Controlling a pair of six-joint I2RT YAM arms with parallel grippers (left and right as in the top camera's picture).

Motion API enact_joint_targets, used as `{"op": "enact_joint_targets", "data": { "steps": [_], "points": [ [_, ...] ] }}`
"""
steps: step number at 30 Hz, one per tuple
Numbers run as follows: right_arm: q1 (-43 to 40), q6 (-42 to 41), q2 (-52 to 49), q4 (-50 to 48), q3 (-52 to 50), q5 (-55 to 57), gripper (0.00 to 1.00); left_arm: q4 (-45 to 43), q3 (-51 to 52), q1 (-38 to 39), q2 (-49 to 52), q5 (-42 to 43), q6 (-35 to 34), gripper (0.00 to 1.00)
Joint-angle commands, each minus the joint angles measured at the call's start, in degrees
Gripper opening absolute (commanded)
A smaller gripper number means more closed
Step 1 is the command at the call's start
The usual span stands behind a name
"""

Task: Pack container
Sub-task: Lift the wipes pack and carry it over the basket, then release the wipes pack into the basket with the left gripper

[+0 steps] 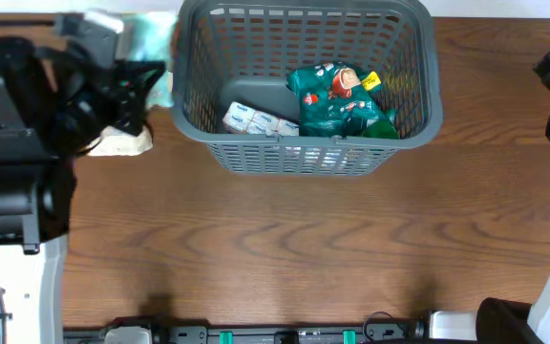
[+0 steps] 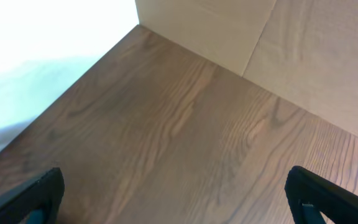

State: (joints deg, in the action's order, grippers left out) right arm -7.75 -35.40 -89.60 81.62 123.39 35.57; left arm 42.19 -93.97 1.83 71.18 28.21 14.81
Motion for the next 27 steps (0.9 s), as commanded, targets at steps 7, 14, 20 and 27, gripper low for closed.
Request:
{"op": "enact_joint_targets", "data": {
  "steps": [7, 14, 20, 27],
  "points": [
    [-0.44, -0.57, -0.02, 0.11, 0.52, 1.01, 0.99, -6.43, -2.93, 10.99, 10.78, 1.31, -0.52, 0.06],
    [-0.44, -0.57, -0.02, 0.09, 0.52, 0.98, 0.99, -11.30, -2.93, 15.08, 18.03, 0.68, -0.55, 0.06],
    [-0.44, -0.57, -0.02, 0.09, 0.52, 1.01, 0.99, -11.91, -2.93, 16.11, 22.71, -5.51, -0.55, 0.06],
    [-0.44, -0.57, -0.02, 0.11, 0.52, 1.01, 0.99, -11.89, -2.93, 16.11, 27.71, -6.03, -0.79, 0.06]
  ]
}}
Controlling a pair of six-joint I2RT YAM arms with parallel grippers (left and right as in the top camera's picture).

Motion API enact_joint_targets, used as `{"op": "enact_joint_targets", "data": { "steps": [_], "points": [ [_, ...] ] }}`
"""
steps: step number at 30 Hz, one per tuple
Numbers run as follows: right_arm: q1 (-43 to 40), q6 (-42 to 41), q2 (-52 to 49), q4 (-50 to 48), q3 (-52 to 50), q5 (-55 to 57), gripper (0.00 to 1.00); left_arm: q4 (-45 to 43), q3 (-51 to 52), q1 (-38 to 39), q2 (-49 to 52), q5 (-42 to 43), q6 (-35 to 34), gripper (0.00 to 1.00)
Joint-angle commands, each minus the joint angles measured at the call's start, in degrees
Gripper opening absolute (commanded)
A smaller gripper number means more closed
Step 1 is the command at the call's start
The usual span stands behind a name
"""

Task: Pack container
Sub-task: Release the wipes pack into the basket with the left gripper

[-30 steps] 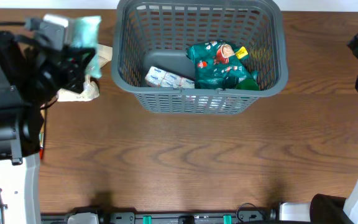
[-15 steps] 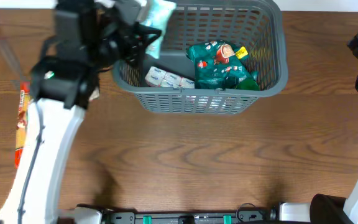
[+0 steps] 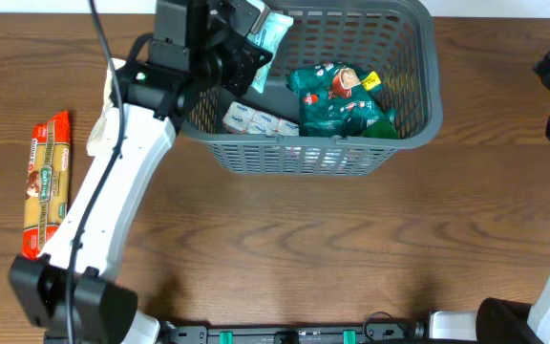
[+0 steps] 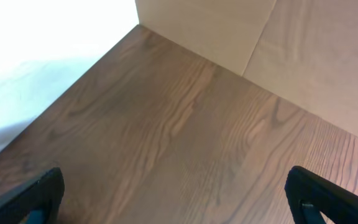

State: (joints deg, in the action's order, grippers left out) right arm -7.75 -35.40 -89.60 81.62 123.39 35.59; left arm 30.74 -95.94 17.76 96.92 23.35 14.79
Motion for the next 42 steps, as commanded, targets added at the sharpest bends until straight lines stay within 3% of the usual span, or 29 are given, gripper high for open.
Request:
{"op": "enact_joint_targets", "data": {
  "steps": [1, 14, 15, 17, 18, 19, 31, 42],
  "points": [
    [-0.44, -0.57, -0.02, 0.11, 0.52, 0.98, 0.99, -0.46, -0.96, 0.17, 2.80, -1.25, -1.05, 0.06],
    [-0.44, -0.57, -0.02, 0.11, 0.52, 0.96, 0.99, -1.66, -0.94, 0.22, 6.80, -1.31, -2.73, 0.06],
    [-0.44, -0.57, -0.02, 0.11, 0.52, 0.98, 0.99, -1.64, -0.94, 0.22, 6.80, -1.31, -2.75, 0.17],
    [-0.44, -0.57, -0.02, 0.11, 0.52, 0.98, 0.99, -1.66, -0.94, 0.22, 6.80, -1.22, -3.37, 0.72],
    [-0.44, -0.57, -0.02, 0.11, 0.52, 0.98, 0.99, -1.68, -0.94, 0.22, 6.80, -0.85, -3.78, 0.94],
    [-0.44, -0.57, -0.02, 0.11, 0.52, 0.98, 0.99, -1.68, -0.94, 0.22, 6.80, -0.37, -4.13, 0.99],
    [-0.44, -0.57, -0.02, 0.11, 0.52, 0.98, 0.99, -2.32, -1.84, -0.09, 1.95, -0.61, -5.38, 0.99],
    [-0.44, -0.57, -0.02, 0.11, 0.52, 0.98, 0.99, 0.09, -2.82, -4.87, -15.10, -24.37, -9.51, 0.99]
  ]
}}
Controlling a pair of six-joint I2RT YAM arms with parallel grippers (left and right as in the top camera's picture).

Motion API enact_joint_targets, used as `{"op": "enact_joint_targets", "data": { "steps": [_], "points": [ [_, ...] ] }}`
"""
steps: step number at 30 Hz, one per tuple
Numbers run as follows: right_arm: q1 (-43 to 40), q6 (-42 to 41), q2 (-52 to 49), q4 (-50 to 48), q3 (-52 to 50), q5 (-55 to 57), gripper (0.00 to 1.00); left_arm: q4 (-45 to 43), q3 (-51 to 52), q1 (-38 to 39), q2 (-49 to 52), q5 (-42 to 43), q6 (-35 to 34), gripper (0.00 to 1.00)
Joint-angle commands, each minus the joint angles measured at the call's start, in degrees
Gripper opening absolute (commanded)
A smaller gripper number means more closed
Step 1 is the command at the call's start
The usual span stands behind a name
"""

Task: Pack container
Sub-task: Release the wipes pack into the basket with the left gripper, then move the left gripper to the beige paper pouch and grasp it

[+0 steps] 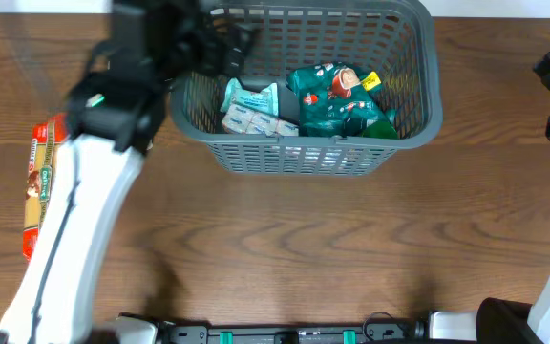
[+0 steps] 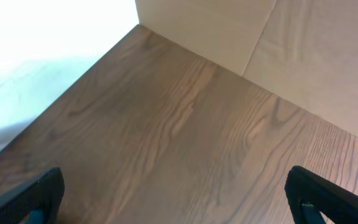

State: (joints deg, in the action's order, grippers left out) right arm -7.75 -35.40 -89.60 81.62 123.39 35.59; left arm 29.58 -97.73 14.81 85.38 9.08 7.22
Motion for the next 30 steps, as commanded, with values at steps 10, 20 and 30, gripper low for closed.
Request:
{"op": "enact_joint_targets", "data": {
  "steps": [10, 20, 30],
  "points": [
    [-0.44, -0.57, -0.02, 0.11, 0.52, 0.98, 0.99, 22.51, -0.94, -10.82, -5.09, -23.32, -4.15, 0.99],
    [-0.44, -0.57, -0.02, 0.11, 0.52, 0.98, 0.99, 29.70, -0.26, -16.74, 6.12, -23.28, -5.84, 0.99],
    [-0.44, -0.57, -0.02, 0.09, 0.52, 0.98, 0.99, 25.55, -0.20, -18.64, 14.82, -16.39, -0.74, 0.99]
  ]
}}
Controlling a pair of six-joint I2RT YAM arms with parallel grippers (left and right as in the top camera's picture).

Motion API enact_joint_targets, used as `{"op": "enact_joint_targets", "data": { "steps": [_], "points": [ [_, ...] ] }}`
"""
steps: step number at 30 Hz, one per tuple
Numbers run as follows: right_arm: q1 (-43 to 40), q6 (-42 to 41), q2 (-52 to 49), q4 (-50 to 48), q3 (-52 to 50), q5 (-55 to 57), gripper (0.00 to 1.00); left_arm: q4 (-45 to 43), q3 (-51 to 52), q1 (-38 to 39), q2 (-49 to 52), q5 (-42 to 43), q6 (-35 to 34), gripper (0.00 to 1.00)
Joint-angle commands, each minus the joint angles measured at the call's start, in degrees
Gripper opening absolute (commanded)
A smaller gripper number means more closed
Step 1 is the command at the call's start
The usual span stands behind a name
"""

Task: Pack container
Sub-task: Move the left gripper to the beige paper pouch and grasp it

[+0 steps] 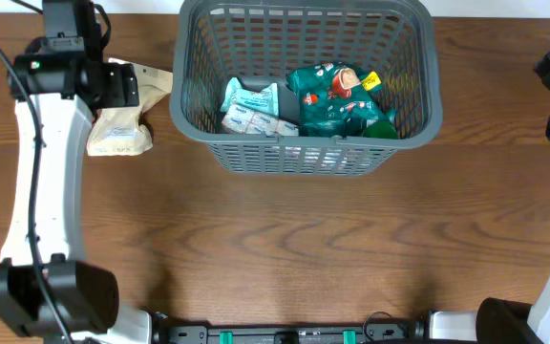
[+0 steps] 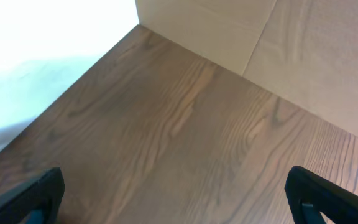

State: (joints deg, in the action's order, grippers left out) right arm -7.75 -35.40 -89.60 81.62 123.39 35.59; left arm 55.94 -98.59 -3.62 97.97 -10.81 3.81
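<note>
A grey plastic basket (image 1: 306,153) stands at the back middle of the table. Inside it lie a green snack bag (image 1: 337,100), a light teal packet (image 1: 251,96) and white packets (image 1: 256,122). A beige packet (image 1: 120,134) lies on the table left of the basket. My left gripper (image 1: 127,86) is right over its upper end; its jaws are hidden from above. My right gripper (image 2: 179,198) is open over bare wood, with nothing between its fingers (image 2: 39,193).
The white left arm (image 1: 41,182) stretches along the table's left side and covers what lies beneath it. The right arm stays at the far right edge. A pale board (image 2: 278,43) stands behind the table in the right wrist view.
My left gripper has moved from the basket's left rim to the beige packet left of the basket. The teal packet still lies in the basket. The right arm is unchanged.
My left gripper was at the table's left, by the teal and beige packets. Then it held the teal packet over the basket's left rim. Then the packet lay inside the basket beside the white packets. Now the gripper is over the beige packet.
</note>
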Motion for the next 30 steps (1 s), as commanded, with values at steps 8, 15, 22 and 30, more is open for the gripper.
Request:
{"op": "enact_joint_targets", "data": {
  "steps": [8, 15, 22, 30],
  "points": [
    [-0.44, -0.57, -0.02, 0.11, 0.52, 0.98, 0.99, -2.47, 1.38, -0.31, 9.97, 8.92, 9.75, 0.99],
    [-0.44, -0.57, -0.02, 0.09, 0.52, 0.98, 0.99, -2.71, 2.49, -1.20, 17.53, 8.94, 10.16, 0.99],
    [-0.44, -0.57, -0.02, 0.11, 0.52, 0.98, 0.99, -6.19, 2.54, -2.03, 21.24, 8.98, 11.21, 0.99],
    [-0.44, -0.57, -0.02, 0.11, 0.52, 0.98, 0.99, -12.28, 5.42, -2.64, 22.03, 11.93, 11.61, 0.99]
  ]
}}
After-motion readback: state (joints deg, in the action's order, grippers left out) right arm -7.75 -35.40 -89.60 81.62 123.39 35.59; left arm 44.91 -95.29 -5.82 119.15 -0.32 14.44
